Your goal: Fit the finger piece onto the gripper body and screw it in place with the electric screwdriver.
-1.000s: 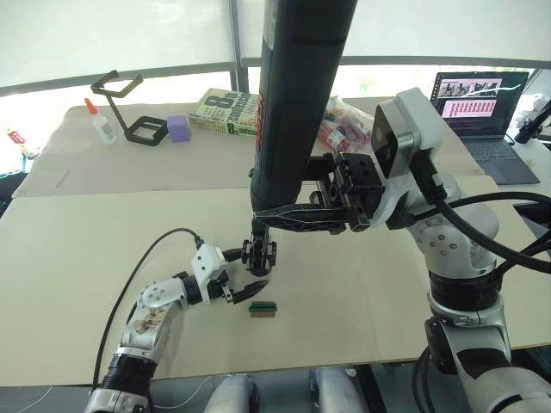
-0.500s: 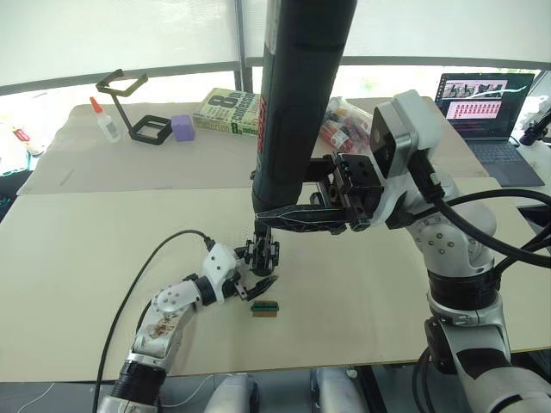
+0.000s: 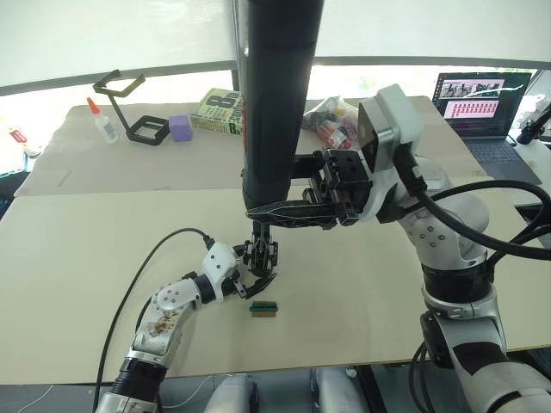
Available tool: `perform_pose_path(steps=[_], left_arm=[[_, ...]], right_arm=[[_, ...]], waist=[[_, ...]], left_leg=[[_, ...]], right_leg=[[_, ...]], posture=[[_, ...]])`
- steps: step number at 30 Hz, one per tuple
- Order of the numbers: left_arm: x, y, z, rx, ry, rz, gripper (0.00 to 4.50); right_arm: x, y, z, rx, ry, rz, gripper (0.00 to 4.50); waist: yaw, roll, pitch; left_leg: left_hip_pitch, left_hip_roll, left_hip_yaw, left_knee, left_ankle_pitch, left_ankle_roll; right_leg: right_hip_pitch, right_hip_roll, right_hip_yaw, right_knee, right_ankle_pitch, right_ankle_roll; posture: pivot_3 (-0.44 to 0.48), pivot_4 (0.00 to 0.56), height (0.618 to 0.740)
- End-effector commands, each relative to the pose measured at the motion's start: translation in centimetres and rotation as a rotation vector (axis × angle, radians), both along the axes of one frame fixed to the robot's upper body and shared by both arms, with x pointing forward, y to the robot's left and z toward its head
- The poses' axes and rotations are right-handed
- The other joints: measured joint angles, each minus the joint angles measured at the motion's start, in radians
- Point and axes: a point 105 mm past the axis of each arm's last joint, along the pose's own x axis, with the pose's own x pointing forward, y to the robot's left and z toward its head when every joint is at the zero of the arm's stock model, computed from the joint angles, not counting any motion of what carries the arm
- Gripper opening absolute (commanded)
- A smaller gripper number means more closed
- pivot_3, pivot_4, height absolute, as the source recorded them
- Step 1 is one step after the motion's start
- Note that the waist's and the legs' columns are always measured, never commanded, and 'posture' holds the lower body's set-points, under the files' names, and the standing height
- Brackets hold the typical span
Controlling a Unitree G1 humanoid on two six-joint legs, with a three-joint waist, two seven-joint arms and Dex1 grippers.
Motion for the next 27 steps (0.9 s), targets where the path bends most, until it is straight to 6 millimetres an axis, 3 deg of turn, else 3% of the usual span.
perform_pose_path(steps=[1, 9, 13, 27], left_arm=[[-0.4, 0.5, -0.6, 0.017, 0.003, 0.003, 4.48], [-1.0, 1.1, 0.4, -0.021, -0.015, 0.058, 4.48], [-1.9, 0.4, 0.4, -0.025, 0.017, 0.052, 4.48], [-1.5, -1.3, 0.1, -0.053, 0.045, 0.129, 4.48]], right_arm=[[-0.6, -0.2, 1.0, 0.029, -0.054, 0.016, 1.95], [-0.8, -0.2, 0.8, 0.021, -0.052, 0.023, 1.95], [-0.7, -0.4, 0.8, 0.019, -0.052, 0.015, 1.95], [-0.9, -0.3, 0.7, 0.024, -0.046, 0.019, 1.95]], waist=[[0.0, 0.0, 0.0], [-0.003, 0.0, 0.0], [-0.001, 0.0, 0.0], [0.003, 0.0, 0.0]], left_leg=[[0.0, 0.0, 0.0, 0.0, 0.0, 0.0], [0.0, 0.001, 0.0, 0.0, 0.0, 0.0], [0.0, 0.001, 0.0, 0.0, 0.0, 0.0], [0.0, 0.0, 0.0, 0.0, 0.0, 0.0]], right_leg=[[0.0, 0.0, 0.0, 0.0, 0.0, 0.0], [0.0, 0.0, 0.0, 0.0, 0.0, 0.0], [-0.001, 0.0, 0.0, 0.0, 0.0, 0.0], [0.0, 0.0, 0.0, 0.0, 0.0, 0.0]], posture=[[0.0, 0.15, 0.74], [0.0, 0.15, 0.74], [0.0, 0.15, 0.74], [0.0, 0.15, 0.74]])
